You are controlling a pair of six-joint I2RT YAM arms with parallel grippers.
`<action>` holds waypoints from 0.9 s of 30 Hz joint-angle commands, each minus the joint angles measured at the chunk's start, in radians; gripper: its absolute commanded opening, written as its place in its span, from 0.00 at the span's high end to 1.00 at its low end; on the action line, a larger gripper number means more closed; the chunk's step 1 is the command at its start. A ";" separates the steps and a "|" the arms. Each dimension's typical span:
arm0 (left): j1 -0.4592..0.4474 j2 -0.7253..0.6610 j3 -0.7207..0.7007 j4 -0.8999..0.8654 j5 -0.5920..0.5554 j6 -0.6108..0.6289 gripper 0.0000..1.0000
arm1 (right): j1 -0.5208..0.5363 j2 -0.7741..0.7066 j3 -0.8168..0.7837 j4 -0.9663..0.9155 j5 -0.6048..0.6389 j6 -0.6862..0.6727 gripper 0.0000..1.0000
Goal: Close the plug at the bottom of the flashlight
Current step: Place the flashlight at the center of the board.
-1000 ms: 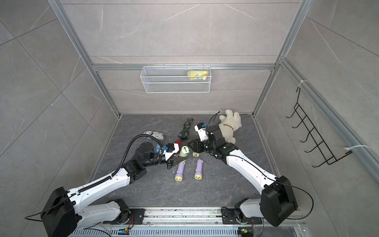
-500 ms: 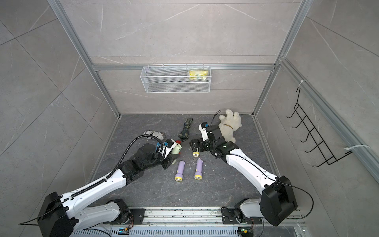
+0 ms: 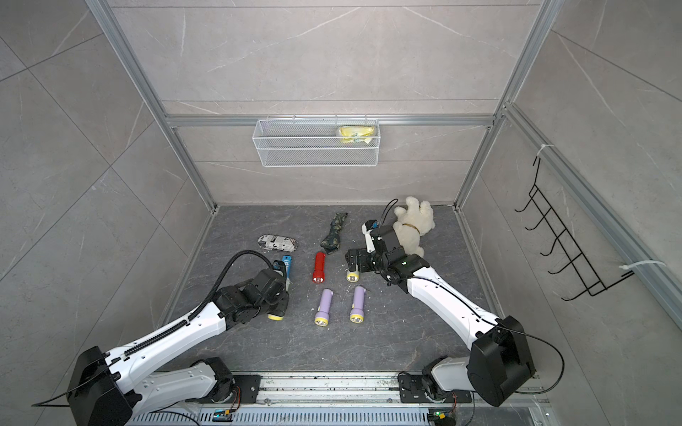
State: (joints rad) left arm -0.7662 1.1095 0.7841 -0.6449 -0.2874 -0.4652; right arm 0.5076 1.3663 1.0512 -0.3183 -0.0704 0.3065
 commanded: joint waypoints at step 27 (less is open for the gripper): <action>0.176 0.358 -0.026 0.138 0.258 -0.050 0.79 | 0.006 -0.007 -0.020 -0.008 -0.001 0.026 0.00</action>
State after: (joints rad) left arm -0.5972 1.4395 0.7315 -0.5102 -0.0540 -0.5411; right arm 0.5076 1.3594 1.0321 -0.3183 -0.0673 0.3195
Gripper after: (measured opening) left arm 0.391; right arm 0.997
